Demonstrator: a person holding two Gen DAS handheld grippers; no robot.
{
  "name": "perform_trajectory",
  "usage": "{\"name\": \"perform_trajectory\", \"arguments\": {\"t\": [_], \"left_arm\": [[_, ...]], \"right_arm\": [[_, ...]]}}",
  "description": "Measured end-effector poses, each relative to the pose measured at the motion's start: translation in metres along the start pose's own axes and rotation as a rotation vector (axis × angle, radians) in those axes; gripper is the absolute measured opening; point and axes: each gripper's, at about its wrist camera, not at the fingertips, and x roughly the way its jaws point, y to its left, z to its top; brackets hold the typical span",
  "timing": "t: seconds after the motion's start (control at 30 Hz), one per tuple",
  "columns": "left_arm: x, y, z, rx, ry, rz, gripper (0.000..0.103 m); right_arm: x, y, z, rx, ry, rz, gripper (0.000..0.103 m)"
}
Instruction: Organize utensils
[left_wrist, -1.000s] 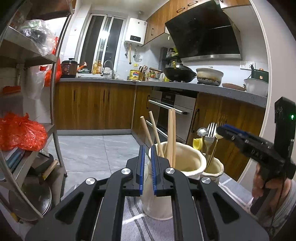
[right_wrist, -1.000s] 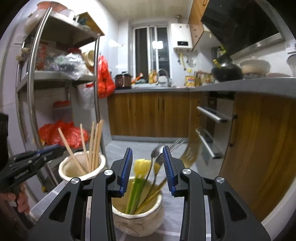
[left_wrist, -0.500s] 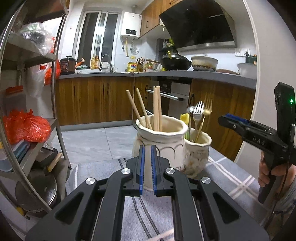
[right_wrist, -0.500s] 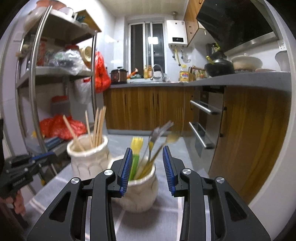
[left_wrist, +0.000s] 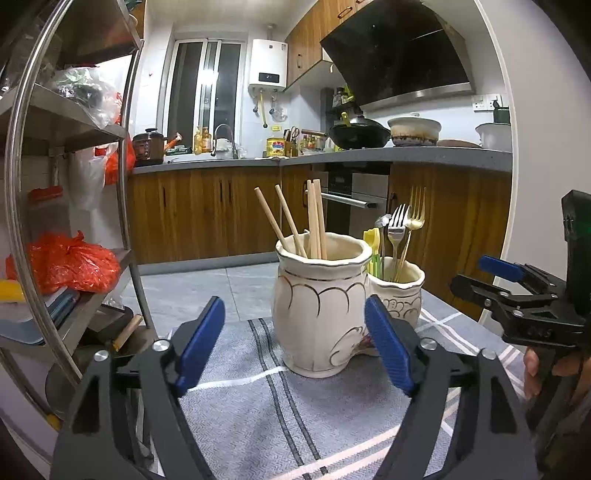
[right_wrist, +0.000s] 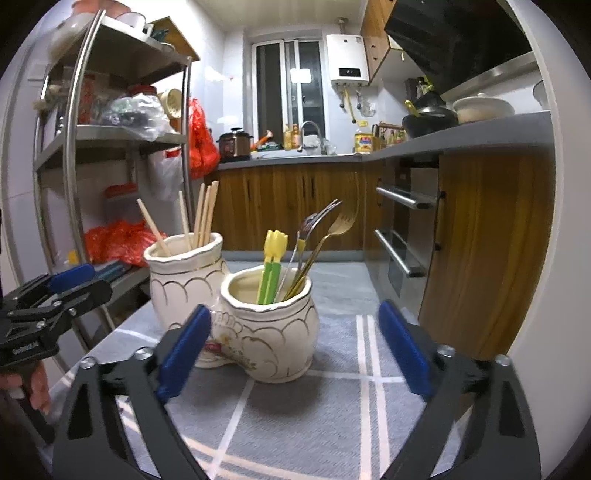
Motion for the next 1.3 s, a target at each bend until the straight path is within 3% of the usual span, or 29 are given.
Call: {"name": "perform_trajectory", "arguments": {"t": [0.17,0.27,1.3], "left_arm": [[0.0003,0.0003,-0.0023,-0.002,-0.018,0.014,0.096],[0.0034,-0.0008,-0.0035,0.008,-0.007,0.019,0.097],[0.0061,-0.0042,-0.0037,0.025,0.0,0.013,0.097]], "right_arm": [[0.0008,0.0042,-0.0023,-0.022,-0.017,-0.002,0.098],[0.0036,0.004,-0.0036,-0.016,-0.007,-0.005,0.098],[0.0014,0.0068,-0.0036,-0.038,-0.012,-0.015,0.098]]}}
